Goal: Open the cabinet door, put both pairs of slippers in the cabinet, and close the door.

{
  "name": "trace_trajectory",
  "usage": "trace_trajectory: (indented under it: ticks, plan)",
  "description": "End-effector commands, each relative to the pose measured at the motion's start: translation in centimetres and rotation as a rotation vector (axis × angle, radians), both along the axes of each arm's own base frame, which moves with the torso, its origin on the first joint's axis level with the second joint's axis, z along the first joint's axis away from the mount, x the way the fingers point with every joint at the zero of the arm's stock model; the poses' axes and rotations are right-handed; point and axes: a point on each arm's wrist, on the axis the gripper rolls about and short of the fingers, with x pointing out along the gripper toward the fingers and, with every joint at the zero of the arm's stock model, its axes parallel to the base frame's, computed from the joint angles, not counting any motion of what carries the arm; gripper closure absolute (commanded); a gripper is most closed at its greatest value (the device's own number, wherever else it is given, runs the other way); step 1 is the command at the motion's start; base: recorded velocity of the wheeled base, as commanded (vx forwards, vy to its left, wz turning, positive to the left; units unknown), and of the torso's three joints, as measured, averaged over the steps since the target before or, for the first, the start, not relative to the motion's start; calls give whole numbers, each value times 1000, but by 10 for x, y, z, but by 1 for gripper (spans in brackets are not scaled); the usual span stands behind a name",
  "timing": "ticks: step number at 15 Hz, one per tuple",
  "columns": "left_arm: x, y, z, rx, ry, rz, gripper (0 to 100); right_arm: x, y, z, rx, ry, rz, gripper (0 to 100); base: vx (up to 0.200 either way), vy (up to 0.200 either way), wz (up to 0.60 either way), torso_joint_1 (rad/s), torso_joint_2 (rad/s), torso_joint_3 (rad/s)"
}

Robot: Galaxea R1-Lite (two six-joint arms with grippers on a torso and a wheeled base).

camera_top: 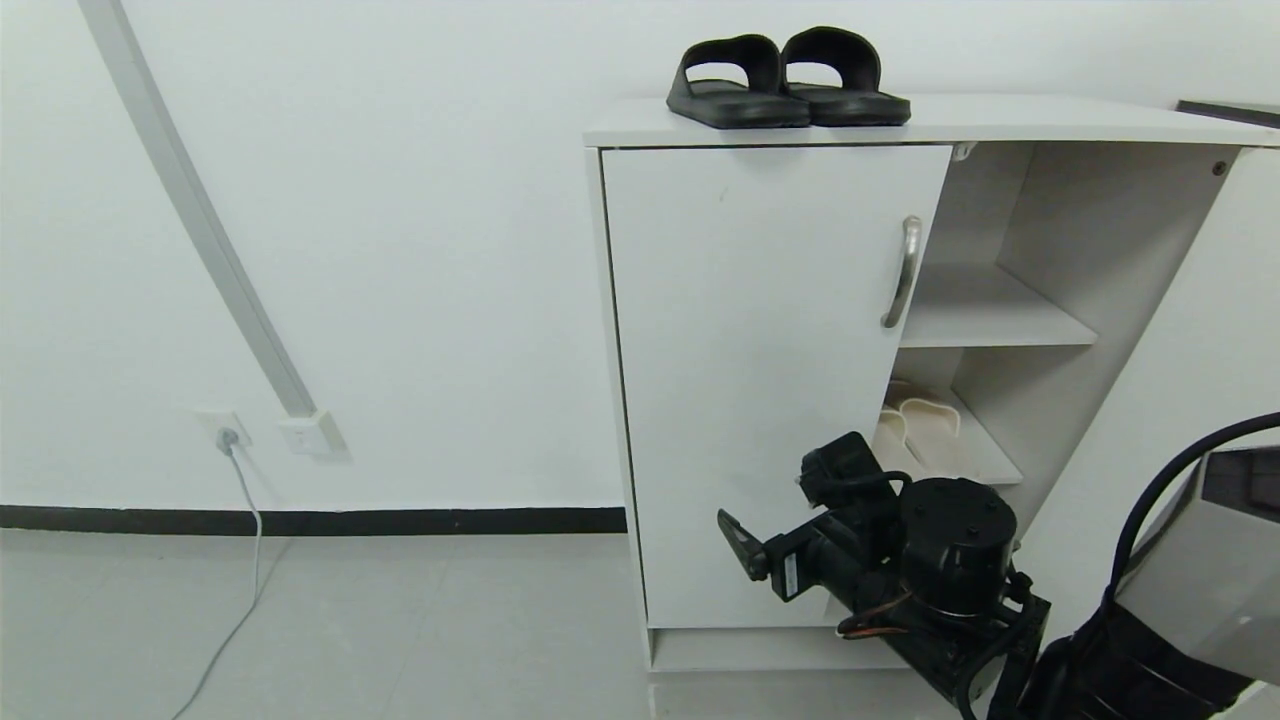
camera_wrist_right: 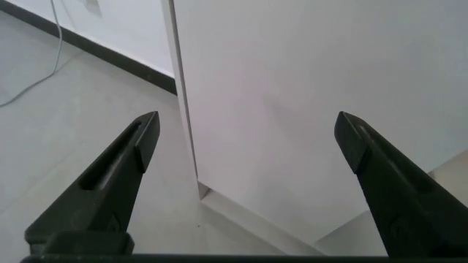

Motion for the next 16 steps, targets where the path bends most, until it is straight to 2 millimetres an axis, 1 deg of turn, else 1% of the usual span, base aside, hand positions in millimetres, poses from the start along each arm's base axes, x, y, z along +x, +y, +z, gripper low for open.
trace_trajectory:
  ticks: [1, 7, 10, 13, 16]
  plan:
    - [0, 0, 0, 0, 2, 2, 100, 1, 1, -5, -12, 8, 1, 0, 0, 0, 0, 0, 0, 0]
    - [0, 0, 0, 0, -2, 0, 100, 1, 1, -9, -21, 17, 1, 0, 0, 0, 0, 0, -22, -22]
    - [0, 0, 0, 0, 2, 0, 100, 1, 1, -10, -25, 19, -1, 0, 0, 0, 0, 12, -167, -312]
    - [0, 0, 0, 0, 0, 0, 100, 0, 0, -10, -27, 15, 0, 0, 0, 0, 0, 38, -526, -370]
    - [0, 0, 0, 0, 0, 0, 100, 0, 0, -9, -22, 8, 0, 0, 0, 0, 0, 102, -483, -356]
